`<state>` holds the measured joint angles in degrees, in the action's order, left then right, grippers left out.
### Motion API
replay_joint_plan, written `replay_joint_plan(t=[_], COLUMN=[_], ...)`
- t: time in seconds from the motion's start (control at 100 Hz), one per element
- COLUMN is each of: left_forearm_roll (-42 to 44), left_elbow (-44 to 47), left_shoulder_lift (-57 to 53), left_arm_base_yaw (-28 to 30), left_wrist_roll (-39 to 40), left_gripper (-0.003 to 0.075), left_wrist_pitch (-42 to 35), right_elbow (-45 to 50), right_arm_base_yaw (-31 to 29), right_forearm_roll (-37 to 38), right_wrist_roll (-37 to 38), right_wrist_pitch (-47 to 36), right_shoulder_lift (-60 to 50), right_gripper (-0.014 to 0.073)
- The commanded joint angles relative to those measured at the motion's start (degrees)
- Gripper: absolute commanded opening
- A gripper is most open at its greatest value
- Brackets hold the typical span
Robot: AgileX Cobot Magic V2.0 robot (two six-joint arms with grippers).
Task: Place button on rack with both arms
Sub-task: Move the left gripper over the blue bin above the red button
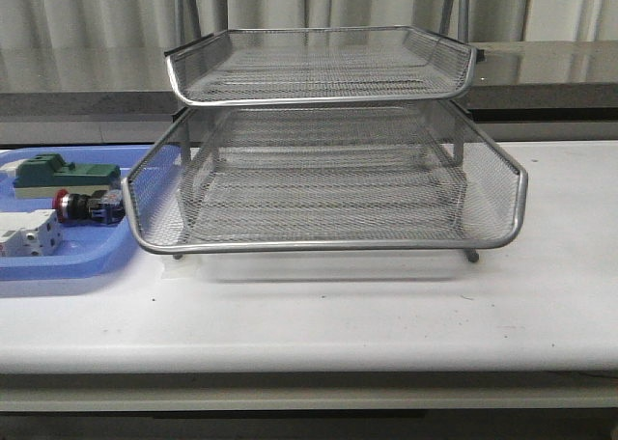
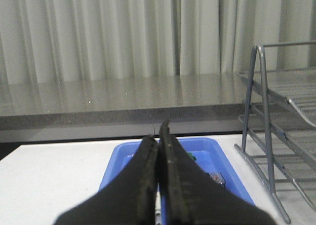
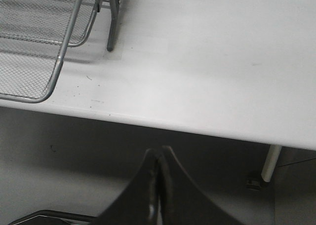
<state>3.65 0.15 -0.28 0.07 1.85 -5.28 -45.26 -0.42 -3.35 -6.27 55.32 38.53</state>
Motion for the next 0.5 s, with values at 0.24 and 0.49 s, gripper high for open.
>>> replay_joint_plan(t=[0.24, 0.49], left_forearm_roll=[-9.1, -9.1], left_elbow=[-7.8, -25.2], left_shoulder_lift=[0.5, 14.3], left_arm_base_yaw=[0.2, 0.2], left_wrist_roll=[0.4, 0.4], left_gripper=[-0.002, -0.002], left_wrist_pitch=[6.6, 21.8], right_elbow=[-1.9, -1.9], right_arm_base_yaw=[-0.4, -0.4], right_forearm_roll=[0.1, 0.1], right_wrist_roll=[0.1, 0.1], right_wrist_pitch=[-3.1, -3.1], right_shoulder_lift=[-0.2, -0.2], right_gripper=[-0.0071, -0.0071])
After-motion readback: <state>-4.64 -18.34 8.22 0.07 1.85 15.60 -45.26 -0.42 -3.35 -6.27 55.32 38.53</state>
